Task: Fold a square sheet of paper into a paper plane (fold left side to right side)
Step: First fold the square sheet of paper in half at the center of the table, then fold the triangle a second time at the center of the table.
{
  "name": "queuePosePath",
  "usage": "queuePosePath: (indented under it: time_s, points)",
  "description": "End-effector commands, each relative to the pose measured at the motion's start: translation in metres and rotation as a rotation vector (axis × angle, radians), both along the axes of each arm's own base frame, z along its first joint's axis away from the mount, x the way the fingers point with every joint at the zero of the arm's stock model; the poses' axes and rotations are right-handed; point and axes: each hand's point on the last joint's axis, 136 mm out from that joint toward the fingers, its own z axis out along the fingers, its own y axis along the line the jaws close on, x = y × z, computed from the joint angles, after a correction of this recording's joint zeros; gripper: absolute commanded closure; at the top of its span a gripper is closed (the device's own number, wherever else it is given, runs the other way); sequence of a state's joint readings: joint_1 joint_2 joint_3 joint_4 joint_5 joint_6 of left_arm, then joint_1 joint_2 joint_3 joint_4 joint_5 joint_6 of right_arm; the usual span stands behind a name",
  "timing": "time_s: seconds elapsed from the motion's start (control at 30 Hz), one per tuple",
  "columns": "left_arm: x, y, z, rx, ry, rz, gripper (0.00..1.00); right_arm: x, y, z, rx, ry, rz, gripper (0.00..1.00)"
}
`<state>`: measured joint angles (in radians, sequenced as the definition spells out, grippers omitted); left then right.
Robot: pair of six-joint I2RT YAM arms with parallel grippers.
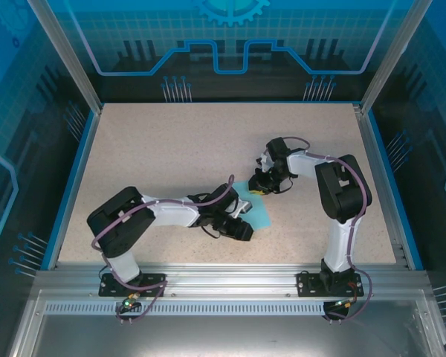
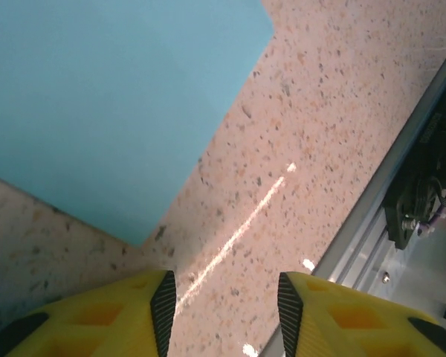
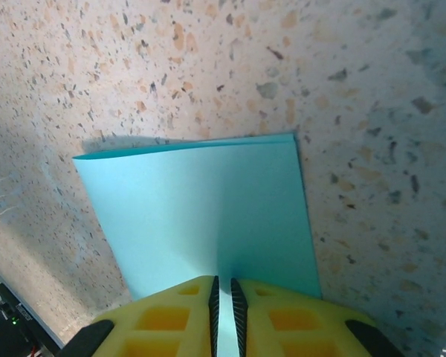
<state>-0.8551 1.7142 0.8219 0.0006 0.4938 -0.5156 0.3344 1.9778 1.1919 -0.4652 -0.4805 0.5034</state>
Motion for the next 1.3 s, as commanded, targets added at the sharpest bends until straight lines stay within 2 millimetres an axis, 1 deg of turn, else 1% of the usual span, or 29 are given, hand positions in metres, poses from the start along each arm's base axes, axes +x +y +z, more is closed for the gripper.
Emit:
queuePosePath:
  time_s: [0.0, 0.03, 0.13, 0.23, 0.3, 0.43, 0.5, 0.63, 0.73, 0.8, 1.07, 1.27]
  points:
    - [0.01, 0.005, 0.036, -0.066, -0.067, 0.024, 0.53, -0.01, 0.0, 0.008, -0.012, -0.016, 0.026, 0.8]
    - [0.017, 0.009, 0.044, -0.082, -0.074, 0.054, 0.5, -0.007, 0.0, 0.018, -0.007, -0.047, 0.03, 0.8]
    - [0.045, 0.028, 0.053, -0.087, -0.072, 0.167, 0.46, -0.001, -0.006, 0.044, -0.01, -0.122, 0.031, 0.77]
    - [0.071, 0.045, 0.049, -0.059, -0.039, 0.265, 0.46, -0.002, -0.021, 0.058, -0.049, -0.159, 0.031, 0.71]
    - [0.086, 0.049, 0.045, -0.041, -0.014, 0.309, 0.46, -0.007, -0.033, 0.061, -0.088, -0.171, 0.03, 0.67]
    - [0.106, 0.037, 0.038, -0.02, 0.007, 0.318, 0.47, -0.024, -0.049, 0.061, -0.104, -0.171, 0.027, 0.65]
    - [0.116, 0.033, 0.031, 0.001, 0.016, 0.33, 0.49, -0.035, -0.049, 0.059, -0.072, -0.148, 0.04, 0.65]
    - [0.133, 0.033, 0.014, 0.072, 0.036, 0.36, 0.53, -0.057, -0.045, 0.052, -0.002, -0.087, 0.06, 0.64]
    - [0.14, 0.033, 0.008, 0.083, 0.046, 0.375, 0.53, -0.063, -0.044, 0.045, 0.023, -0.054, 0.061, 0.62]
    - [0.142, 0.032, 0.007, 0.085, 0.048, 0.376, 0.53, -0.064, -0.041, 0.042, 0.047, -0.034, 0.065, 0.6]
    - [0.14, 0.037, 0.017, 0.082, 0.014, 0.365, 0.51, -0.058, -0.033, 0.028, 0.084, 0.014, 0.059, 0.59]
    - [0.137, 0.041, 0.026, 0.077, -0.018, 0.363, 0.5, -0.052, -0.025, 0.028, 0.15, 0.024, 0.055, 0.6]
